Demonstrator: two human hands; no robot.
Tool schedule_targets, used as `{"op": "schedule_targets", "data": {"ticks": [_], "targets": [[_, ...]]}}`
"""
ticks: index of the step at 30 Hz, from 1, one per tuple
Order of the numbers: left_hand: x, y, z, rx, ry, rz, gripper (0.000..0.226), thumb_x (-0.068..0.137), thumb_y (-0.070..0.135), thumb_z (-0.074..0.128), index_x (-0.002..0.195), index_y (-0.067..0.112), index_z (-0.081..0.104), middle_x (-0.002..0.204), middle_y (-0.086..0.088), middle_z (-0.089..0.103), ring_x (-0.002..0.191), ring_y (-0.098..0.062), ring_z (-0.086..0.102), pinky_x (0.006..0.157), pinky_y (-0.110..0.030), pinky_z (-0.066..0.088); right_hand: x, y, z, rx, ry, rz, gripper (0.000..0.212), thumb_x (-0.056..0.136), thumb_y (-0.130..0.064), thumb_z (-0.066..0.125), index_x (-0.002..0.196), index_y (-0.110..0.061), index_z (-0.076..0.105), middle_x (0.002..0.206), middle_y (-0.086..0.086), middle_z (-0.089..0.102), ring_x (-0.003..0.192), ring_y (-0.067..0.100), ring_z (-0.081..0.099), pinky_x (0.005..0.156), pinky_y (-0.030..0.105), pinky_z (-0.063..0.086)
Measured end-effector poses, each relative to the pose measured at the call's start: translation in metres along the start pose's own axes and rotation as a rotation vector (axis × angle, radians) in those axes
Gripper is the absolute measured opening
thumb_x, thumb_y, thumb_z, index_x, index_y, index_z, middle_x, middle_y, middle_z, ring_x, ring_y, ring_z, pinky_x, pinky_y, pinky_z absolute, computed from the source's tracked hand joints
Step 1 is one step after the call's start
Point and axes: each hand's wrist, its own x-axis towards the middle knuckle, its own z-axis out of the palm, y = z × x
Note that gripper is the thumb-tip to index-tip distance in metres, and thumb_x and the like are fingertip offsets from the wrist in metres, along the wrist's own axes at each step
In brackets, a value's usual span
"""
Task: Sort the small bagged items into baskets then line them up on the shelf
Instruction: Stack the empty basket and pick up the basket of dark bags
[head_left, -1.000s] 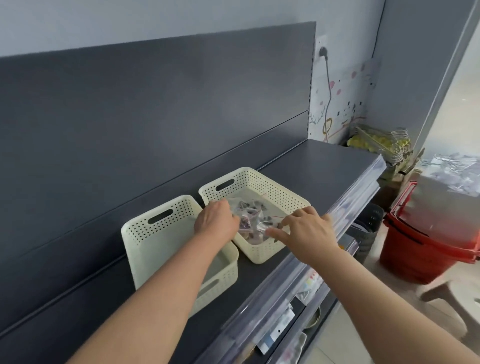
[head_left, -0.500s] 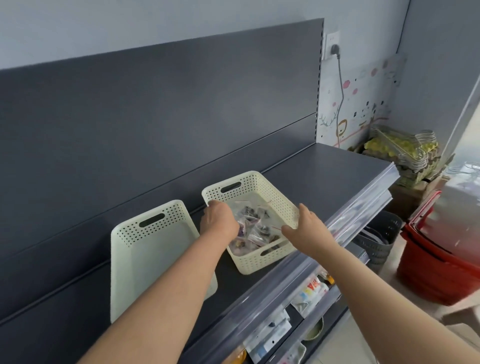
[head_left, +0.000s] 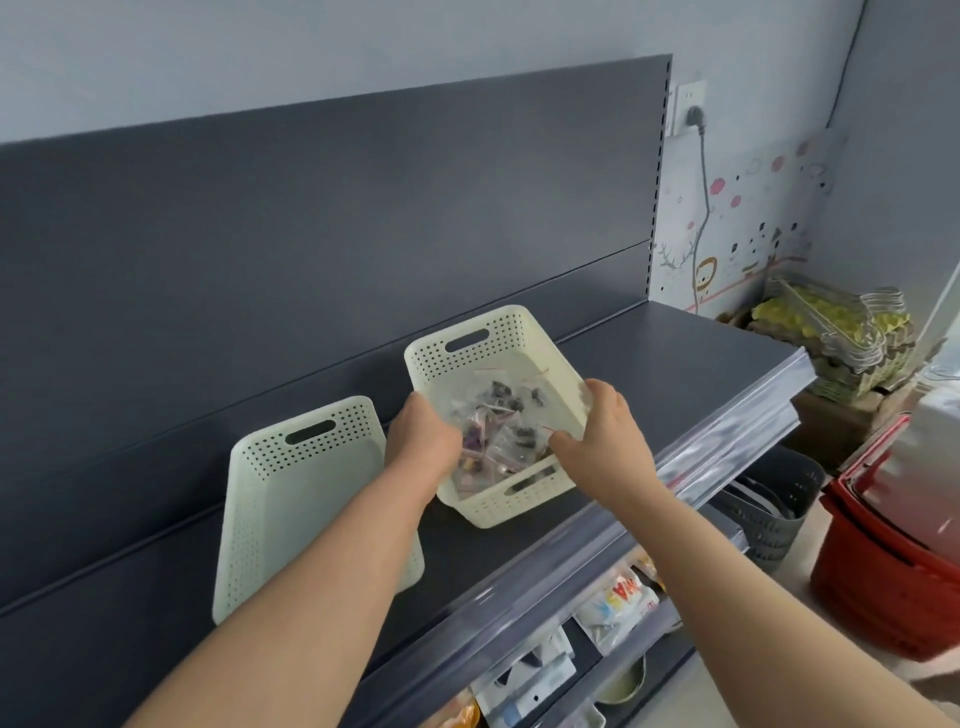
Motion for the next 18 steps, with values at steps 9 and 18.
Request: {"op": "schedule_targets", "data": {"ticks": [9,18], "targets": [[-0.030,-0.047,-0.094,-0.182,0.320,-0.016,0.026,0.085,0.006,0.053,0.107,0.019,0.059,0.100,0.001,0.065,0.088,-0.027,0.062,0.078,-0.043,0.056,-0.040,-0.086,0.020,0.047,0.034,-0.276,0.059,0.088,-0.022,0.056,0.139,-0.017,0.028,0.133,0.001,0.038,0.087,0.015,0.042,0.075,0.030,0.037],[-0.102,-0.177,-0.219,-0.233,0.505,-0.189,0.031,0.082,0.004,0.047,0.105,0.021,0.058,0.099,0.001,0.065,0.087,-0.026,0.062,0.076,-0.044,0.057,-0.140,-0.191,0.109,0.111,-0.117,-0.492,0.058,0.088,-0.020,0.056,0.139,-0.014,0.029,0.132,0.002,0.039,0.090,0.013,0.040,0.073,0.027,0.034]]}}
